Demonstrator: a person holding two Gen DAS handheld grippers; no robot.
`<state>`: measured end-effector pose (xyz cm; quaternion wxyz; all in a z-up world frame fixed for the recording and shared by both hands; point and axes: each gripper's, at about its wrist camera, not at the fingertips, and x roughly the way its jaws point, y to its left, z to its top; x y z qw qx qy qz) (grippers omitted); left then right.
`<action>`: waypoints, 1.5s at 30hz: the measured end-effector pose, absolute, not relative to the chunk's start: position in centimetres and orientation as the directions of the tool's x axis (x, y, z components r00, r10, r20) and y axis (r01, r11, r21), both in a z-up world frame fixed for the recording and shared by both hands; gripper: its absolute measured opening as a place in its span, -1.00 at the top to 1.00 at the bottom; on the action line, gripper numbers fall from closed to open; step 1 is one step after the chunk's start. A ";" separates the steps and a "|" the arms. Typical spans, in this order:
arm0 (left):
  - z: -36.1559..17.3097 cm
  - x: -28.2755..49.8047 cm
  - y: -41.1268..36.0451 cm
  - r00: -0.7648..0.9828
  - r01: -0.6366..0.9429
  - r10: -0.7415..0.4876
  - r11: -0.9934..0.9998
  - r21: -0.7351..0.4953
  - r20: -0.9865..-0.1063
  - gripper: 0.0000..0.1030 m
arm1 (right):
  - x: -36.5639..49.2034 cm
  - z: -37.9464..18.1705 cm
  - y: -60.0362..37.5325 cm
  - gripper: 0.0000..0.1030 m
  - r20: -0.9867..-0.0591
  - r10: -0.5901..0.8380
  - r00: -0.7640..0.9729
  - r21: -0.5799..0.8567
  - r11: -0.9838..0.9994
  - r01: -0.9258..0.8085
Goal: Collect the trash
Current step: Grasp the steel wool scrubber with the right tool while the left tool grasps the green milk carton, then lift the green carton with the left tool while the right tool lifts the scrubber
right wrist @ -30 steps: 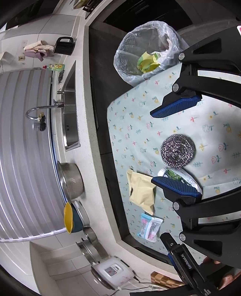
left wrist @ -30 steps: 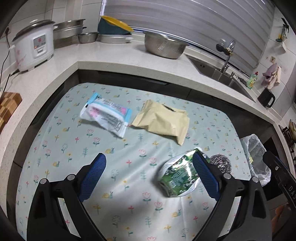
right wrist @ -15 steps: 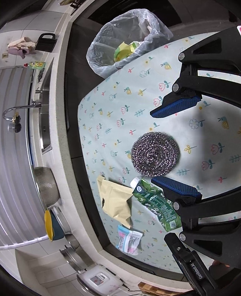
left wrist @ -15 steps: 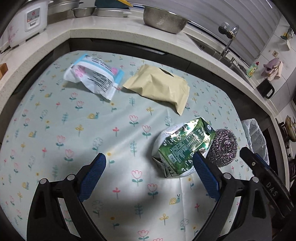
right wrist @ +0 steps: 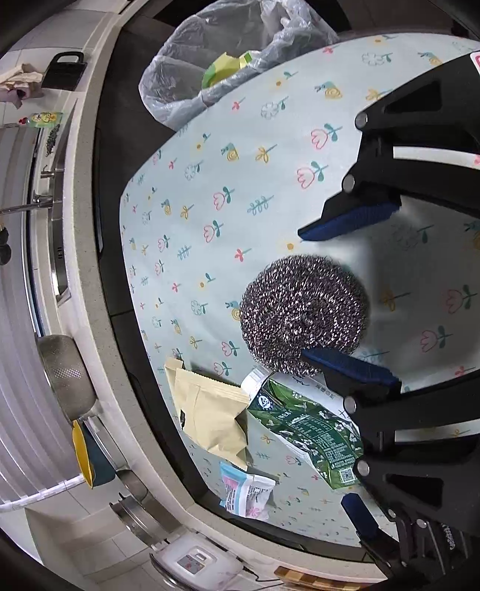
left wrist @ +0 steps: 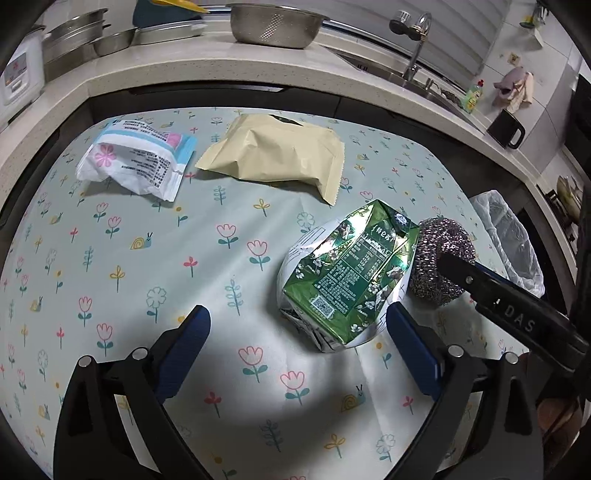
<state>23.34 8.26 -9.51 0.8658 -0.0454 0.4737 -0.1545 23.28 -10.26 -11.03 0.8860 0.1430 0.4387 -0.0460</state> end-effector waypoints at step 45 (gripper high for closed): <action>-4.6 20.7 -0.8 0.535 0.387 -0.388 0.902 -0.190 -0.751 0.34 | 16.2 -3.1 -16.9 0.40 -0.663 -0.032 0.748 0.272 0.920 0.281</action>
